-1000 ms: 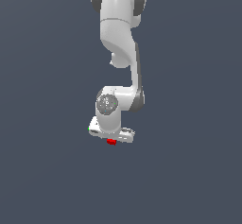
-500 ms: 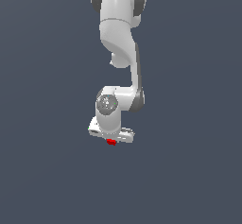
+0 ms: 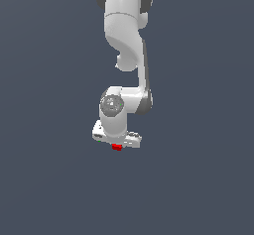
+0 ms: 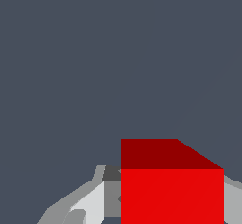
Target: Stack the red cube on top of the green cube.
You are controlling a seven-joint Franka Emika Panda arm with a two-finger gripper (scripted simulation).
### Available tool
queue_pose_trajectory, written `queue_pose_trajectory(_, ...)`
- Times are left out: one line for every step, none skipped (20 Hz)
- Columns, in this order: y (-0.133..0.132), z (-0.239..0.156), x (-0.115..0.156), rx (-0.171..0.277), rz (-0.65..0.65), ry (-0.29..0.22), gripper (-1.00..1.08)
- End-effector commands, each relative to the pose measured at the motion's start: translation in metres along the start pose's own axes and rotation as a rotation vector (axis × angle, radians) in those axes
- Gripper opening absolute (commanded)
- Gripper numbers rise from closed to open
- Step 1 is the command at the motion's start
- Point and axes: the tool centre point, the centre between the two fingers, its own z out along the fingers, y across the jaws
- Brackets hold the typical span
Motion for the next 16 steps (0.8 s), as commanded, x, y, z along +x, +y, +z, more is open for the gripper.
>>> queue_pose_trajectory(0.0, -0.015, 0.0, 0.0, 0.0, 0.002, -1.0)
queue_pose_trajectory(0.0, -0.022, 0.0, 0.0, 0.0, 0.002, -1.0)
queue_pose_trajectory(0.0, -0.03, 0.0, 0.0, 0.0, 0.002, -1.0)
queue_pose_trajectory(0.0, -0.037, 0.0, 0.0, 0.0, 0.002, -1.0)
queue_pose_trajectory(0.0, -0.045, 0.0, 0.0, 0.0, 0.002, -1.0)
queue_pose_trajectory(0.0, -0.051, 0.0, 0.0, 0.0, 0.002, -1.0)
queue_pose_trajectory(0.0, -0.058, 0.0, 0.0, 0.0, 0.002, -1.0)
queue_pose_trajectory(0.0, -0.063, 0.0, 0.0, 0.0, 0.002, -1.0)
queue_pose_trajectory(0.0, -0.068, 0.0, 0.0, 0.0, 0.002, -1.0)
queue_pose_trajectory(0.0, -0.072, 0.0, 0.0, 0.0, 0.002, -1.0)
queue_pose_trajectory(0.0, -0.075, 0.0, 0.0, 0.0, 0.002, -1.0)
queue_pose_trajectory(0.0, -0.078, 0.0, 0.0, 0.0, 0.002, -1.0)
queue_pose_trajectory(0.0, -0.08, 0.0, 0.0, 0.0, 0.002, -1.0)
queue_pose_trajectory(0.0, -0.082, 0.001, 0.0, 0.0, 0.002, -1.0)
queue_pose_trajectory(0.0, -0.083, 0.001, 0.0, 0.0, 0.002, -1.0)
queue_pose_trajectory(0.0, -0.083, 0.001, 0.0, 0.0, 0.002, -1.0)
